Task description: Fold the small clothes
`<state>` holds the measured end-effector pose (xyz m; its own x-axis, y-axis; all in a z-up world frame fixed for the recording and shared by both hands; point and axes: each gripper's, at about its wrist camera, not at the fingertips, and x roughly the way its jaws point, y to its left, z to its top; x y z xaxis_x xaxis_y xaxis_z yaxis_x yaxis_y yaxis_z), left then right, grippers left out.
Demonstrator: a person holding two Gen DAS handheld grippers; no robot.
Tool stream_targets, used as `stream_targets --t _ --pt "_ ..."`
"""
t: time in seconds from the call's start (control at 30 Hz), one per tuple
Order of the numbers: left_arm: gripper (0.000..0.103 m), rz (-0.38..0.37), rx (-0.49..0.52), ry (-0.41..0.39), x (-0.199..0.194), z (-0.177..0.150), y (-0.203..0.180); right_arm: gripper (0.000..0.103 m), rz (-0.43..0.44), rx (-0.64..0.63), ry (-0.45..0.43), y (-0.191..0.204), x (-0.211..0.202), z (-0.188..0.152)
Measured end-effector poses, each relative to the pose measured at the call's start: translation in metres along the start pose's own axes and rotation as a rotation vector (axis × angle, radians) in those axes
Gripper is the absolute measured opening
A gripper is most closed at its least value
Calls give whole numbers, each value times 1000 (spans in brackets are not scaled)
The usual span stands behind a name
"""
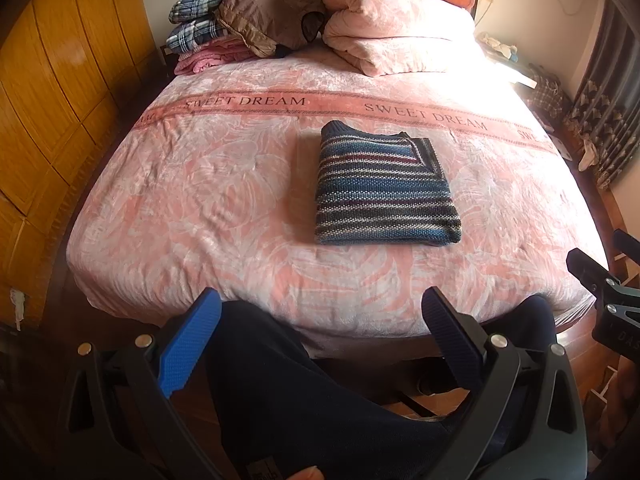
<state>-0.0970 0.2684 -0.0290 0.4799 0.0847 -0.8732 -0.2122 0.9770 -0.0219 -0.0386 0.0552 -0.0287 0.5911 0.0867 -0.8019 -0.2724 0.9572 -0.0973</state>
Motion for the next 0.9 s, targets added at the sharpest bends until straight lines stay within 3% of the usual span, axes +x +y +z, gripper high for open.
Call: stream_targets --t 0.9 --pt "100 -5 6 7 6 0 -1 99 6 -2 5 1 3 0"
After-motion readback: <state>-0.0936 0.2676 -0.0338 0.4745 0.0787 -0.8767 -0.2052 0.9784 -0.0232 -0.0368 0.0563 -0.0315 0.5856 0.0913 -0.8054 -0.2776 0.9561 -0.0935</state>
